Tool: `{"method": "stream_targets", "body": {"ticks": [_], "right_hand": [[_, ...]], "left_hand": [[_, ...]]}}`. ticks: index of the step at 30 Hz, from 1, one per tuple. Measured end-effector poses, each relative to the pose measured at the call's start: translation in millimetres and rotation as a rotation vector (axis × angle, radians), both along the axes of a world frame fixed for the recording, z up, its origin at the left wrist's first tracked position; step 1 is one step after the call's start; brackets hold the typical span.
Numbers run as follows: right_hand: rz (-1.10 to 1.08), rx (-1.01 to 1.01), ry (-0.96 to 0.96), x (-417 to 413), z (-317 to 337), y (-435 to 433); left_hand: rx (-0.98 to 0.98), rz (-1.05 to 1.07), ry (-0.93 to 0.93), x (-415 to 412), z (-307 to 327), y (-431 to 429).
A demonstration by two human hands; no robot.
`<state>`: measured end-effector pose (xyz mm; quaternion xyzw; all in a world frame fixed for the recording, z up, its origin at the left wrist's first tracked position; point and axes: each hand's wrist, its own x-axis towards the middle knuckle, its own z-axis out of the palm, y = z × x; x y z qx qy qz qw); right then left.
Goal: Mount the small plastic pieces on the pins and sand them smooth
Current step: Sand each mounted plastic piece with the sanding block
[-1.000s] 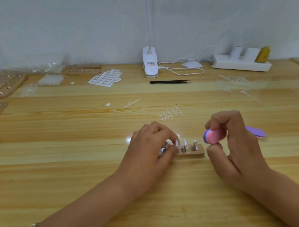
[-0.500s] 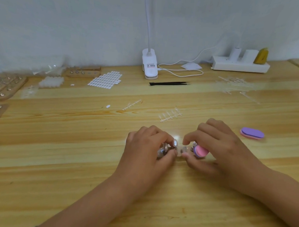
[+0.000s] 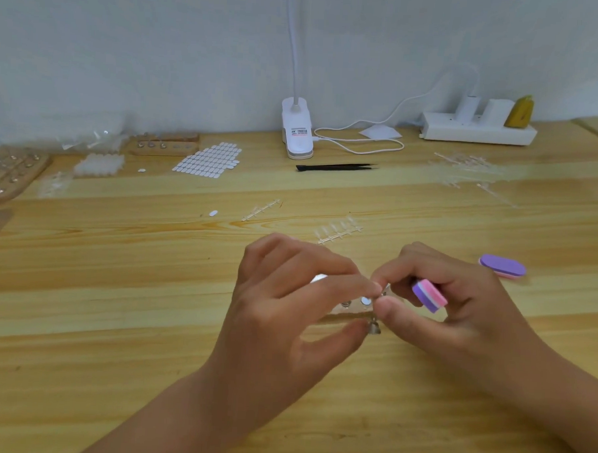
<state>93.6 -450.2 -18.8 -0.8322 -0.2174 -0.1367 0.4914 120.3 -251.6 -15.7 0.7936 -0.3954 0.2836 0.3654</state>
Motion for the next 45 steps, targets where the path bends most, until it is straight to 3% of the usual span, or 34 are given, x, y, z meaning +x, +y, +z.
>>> {"method": "stream_targets", "body": {"ticks": [10, 15, 17, 21, 28, 45], "right_hand": [[0.000, 0.004, 0.011, -4, 1, 4], [0.014, 0.098, 0.136, 1, -4, -7], [-0.019, 0.016, 0.069, 1, -9, -11], [-0.039, -0.366, -0.253, -2, -10, -9], [-0.070, -0.350, -0.543, 2, -12, -1], [-0.080, -0.255, -0.556, 9, -11, -12]], "left_hand": [[-0.045, -0.053, 0.167, -5, 6, 0], [-0.086, -0.009, 0.252, -6, 4, 0], [-0.103, 0.035, 0.289, -5, 3, 0], [-0.088, 0.077, 0.295, -6, 2, 1], [-0.100, 0.068, 0.308, -5, 4, 1], [-0.169, 0.028, 0.517, -2, 7, 2]]}}
